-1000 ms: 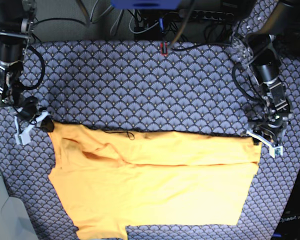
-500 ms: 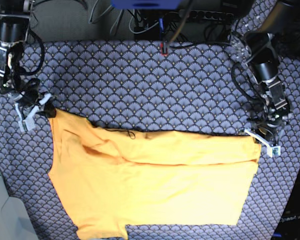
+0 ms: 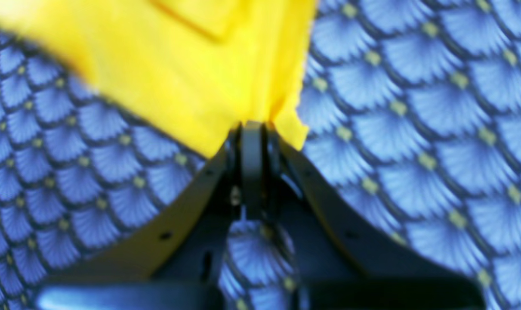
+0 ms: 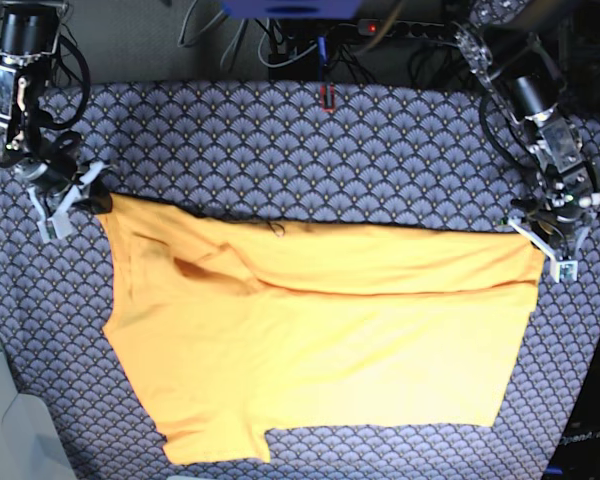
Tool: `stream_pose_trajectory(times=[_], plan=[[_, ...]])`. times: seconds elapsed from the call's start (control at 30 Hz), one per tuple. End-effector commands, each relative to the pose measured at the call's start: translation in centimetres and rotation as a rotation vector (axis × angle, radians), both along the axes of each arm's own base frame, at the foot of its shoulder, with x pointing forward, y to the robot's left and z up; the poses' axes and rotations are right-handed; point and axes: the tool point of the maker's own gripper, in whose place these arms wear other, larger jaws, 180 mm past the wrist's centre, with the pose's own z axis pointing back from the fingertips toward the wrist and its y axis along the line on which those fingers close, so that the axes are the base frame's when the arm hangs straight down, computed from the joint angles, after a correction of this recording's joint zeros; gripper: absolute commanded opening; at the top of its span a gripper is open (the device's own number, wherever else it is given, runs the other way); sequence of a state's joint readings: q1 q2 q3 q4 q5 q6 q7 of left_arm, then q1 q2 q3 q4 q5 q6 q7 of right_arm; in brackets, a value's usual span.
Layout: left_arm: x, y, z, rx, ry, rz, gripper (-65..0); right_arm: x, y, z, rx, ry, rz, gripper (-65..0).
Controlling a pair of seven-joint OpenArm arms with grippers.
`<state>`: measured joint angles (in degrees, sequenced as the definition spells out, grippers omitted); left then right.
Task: Fold the T-shirt properly
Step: 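Grasp the edge corners and pull the shirt toward the robot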
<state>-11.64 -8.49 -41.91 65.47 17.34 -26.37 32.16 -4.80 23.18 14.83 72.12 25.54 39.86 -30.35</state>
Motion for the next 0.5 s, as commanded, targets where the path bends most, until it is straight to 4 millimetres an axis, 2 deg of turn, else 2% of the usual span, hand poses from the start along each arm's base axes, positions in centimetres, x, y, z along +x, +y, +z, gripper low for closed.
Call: stream_pose_trajectory(times=[0.0,0.27,0.37,0.47], plan=[[0.6,1.4,1.9,0.044,-0.037,0.015,-65.0,0.3,-1.7,1.0,-0.031,-0.019,-0.016,-65.0],[-2.3,1.9,2.5,0.107,0.005,0.021,-65.0,-2.8,-4.5,0.2,-0.048,0.022,-0.096,-65.0],[-3.4,1.8,2.4,0.120,0.031,0.024,-65.0,-3.9,-4.6,-0.5,-0.050,0.046,-0.102,-65.0],[-4.9,2.1,2.9,0.154,0.050,0.025,-65.0,-4.7,-4.2,0.2,-0.057,0.014,-0.087,-65.0]])
